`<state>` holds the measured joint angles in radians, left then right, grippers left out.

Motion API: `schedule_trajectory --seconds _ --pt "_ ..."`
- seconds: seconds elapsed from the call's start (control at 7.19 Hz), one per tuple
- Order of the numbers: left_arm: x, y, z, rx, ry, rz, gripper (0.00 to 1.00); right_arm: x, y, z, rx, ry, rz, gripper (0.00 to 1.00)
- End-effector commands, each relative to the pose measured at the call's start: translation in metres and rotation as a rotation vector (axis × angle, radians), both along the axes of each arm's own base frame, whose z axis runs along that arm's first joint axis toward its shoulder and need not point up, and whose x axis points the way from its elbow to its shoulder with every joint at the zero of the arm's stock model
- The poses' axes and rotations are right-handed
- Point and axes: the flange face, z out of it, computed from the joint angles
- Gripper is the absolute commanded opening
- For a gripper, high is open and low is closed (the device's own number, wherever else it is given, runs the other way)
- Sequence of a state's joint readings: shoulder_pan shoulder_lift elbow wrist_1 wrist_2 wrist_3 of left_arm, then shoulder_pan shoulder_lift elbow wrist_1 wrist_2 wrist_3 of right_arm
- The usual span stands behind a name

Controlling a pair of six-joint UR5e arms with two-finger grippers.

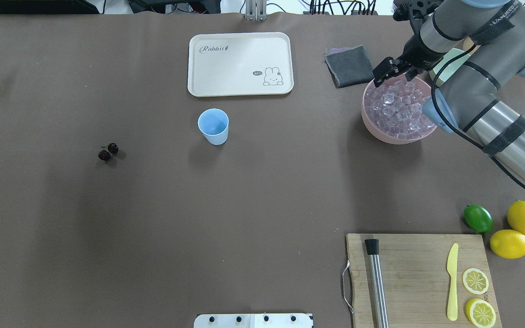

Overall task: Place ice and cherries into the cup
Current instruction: 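Move the right gripper over the pink bowl of ice cubes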

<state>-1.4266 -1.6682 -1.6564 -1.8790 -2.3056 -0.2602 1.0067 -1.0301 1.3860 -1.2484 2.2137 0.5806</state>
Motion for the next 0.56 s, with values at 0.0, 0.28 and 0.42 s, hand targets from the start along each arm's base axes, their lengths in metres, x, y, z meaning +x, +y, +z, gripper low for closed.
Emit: schedule_trajectory --seconds 0.0,0.28,0.42 --pt "0.0006 0.0015 0.0036 0.002 0.001 0.001 0.97 -0.0239 0.0122 0.0107 0.006 0.04 -0.008 0.98" --pt "0.0008 0.0003 0.0025 0.006 0.001 0.002 0.97 -0.0327 0.0157 0.0133 0.022 0.064 -0.004 0.97" --pt "0.0009 -0.0004 0.0032 0.005 0.0 0.002 0.97 -0.032 0.0171 0.0176 0.024 0.068 -0.012 0.95"
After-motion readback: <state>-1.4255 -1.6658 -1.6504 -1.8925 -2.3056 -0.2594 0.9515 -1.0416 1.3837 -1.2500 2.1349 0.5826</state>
